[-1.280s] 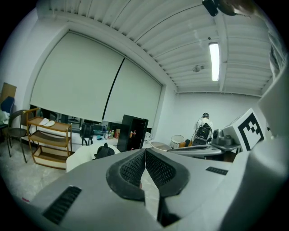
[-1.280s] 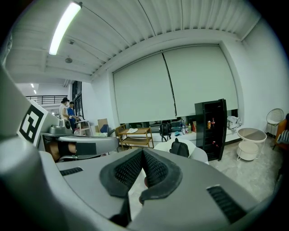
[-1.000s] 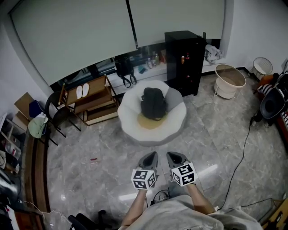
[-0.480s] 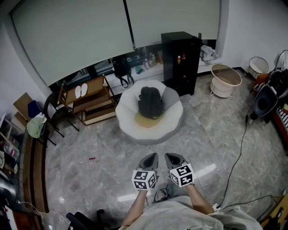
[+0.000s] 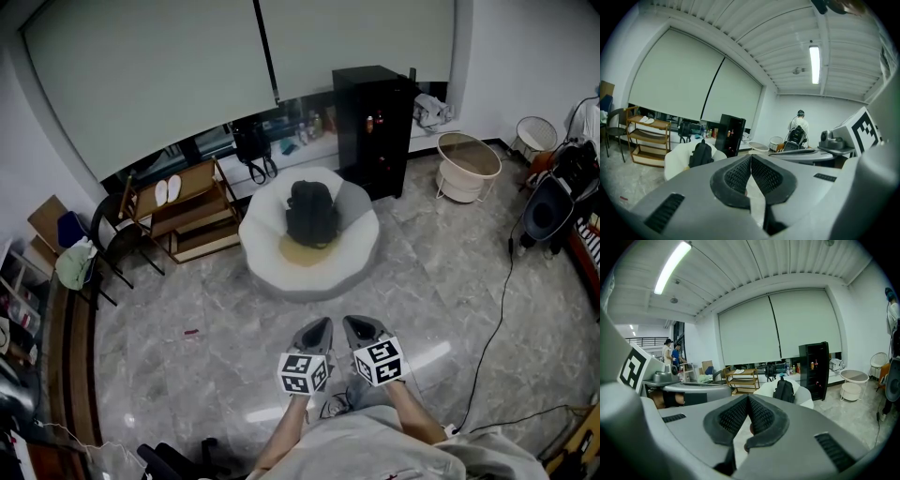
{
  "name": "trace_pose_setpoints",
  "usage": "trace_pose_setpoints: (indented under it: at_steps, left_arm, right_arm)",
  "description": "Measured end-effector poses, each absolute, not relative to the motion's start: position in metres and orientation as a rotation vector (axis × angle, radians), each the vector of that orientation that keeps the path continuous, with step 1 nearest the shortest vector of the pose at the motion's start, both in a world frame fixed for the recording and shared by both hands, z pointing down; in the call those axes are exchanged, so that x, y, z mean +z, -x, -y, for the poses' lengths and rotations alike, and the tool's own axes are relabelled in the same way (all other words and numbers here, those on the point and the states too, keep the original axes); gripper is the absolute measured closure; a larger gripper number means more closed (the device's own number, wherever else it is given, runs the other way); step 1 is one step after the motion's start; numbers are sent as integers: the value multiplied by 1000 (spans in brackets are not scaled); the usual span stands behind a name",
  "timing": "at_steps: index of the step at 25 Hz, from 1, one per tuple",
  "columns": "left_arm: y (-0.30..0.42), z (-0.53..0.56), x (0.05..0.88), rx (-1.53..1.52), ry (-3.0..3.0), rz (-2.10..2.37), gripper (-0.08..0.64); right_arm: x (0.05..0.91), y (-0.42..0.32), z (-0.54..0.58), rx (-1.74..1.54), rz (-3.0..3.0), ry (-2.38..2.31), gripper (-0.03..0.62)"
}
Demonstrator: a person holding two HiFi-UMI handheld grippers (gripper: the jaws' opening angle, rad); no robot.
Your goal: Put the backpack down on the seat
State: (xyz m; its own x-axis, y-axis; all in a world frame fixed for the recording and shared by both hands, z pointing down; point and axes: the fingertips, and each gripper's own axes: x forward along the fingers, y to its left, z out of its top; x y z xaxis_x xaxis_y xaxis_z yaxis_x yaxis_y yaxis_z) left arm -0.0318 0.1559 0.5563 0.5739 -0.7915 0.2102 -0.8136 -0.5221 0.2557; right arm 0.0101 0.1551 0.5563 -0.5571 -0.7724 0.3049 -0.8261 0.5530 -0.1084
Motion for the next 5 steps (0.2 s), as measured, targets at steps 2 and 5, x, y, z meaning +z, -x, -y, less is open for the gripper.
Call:
trace_pose_setpoints:
  at_steps: [2,5]
  left_arm:
    - [31,-157,556,98,-2482,1315,529]
    - [30,-157,555,102,-2479,1314,529]
  right_arm:
    - [555,-11,-155,354,2568,-1338,566]
    - [555,-13,-155,357,2565,-1337,566]
